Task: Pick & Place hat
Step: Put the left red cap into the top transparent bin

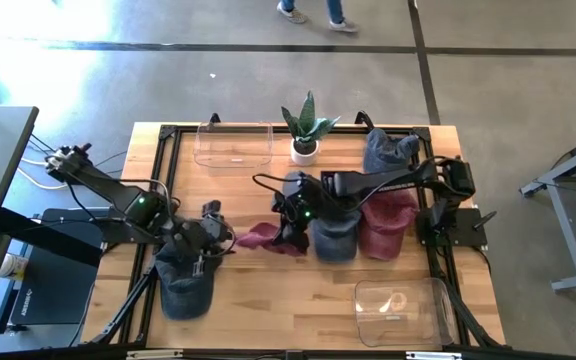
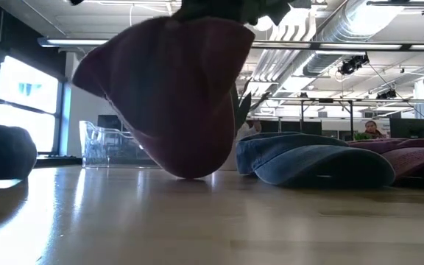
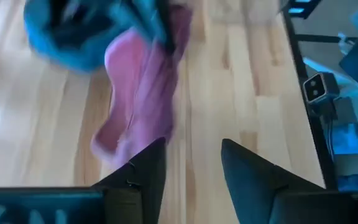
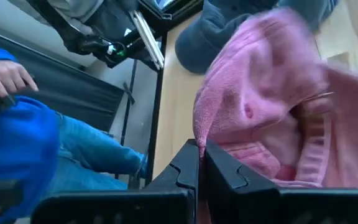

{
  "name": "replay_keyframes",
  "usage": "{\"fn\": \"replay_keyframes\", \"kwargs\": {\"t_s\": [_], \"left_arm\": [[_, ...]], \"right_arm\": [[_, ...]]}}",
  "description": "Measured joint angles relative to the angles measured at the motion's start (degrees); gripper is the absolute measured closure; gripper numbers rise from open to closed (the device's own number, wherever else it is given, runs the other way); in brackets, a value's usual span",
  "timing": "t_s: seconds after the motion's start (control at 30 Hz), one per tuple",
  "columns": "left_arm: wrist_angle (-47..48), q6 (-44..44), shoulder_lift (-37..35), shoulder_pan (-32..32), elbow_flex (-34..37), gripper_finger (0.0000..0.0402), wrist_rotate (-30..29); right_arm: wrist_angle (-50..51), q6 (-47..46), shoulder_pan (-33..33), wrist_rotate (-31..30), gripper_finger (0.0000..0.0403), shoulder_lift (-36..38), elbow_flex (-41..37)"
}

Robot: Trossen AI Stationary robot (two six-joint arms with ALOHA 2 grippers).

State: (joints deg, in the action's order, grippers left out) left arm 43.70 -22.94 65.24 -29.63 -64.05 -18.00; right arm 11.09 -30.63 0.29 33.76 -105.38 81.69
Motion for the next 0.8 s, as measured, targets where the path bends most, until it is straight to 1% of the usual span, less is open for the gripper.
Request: {"fn": "replay_keyframes", "kwargs": {"t_s": [0.1,0.23,0.3,0.4,0.47,0.57,0.67,0.8], "left_arm": [[-2.00,3.03,1.29,0.00,0.00,0.0211,-2.52],[-3.61,3.22,4.10,-0.01,0.02,0.0148,-6.90],[-4.88,3.21,5.24,0.00,0.00,0.0120,-7.76],[-4.90,3.23,7.25,0.00,0.00,0.0098,-8.46],[-4.99,3.47,8.99,0.14,-0.01,0.0098,-9.00],[-5.31,3.55,11.28,0.38,-0.04,0.0115,-9.76],[-5.03,3.29,12.55,0.37,0.06,0.0149,-10.48],[-5.52,3.21,13.00,0.37,-0.04,0.0209,-9.22]], "right_arm": [[-0.93,-2.07,0.26,-0.34,0.0392,0.00,0.00],[-2.27,-2.99,0.51,-0.71,0.0397,0.00,0.00],[-3.01,-3.03,0.51,-0.79,0.0398,0.00,0.00],[-3.80,-3.93,0.51,-0.79,0.0392,0.00,0.00],[-4.31,-3.95,0.51,-0.72,0.0392,0.00,0.00],[-5.22,-3.97,0.49,-0.34,0.0398,0.00,0.00],[-5.40,-3.95,0.49,-0.25,0.0396,0.00,0.00],[-5.40,-3.96,0.51,-0.10,0.0388,0.00,0.00]]}}
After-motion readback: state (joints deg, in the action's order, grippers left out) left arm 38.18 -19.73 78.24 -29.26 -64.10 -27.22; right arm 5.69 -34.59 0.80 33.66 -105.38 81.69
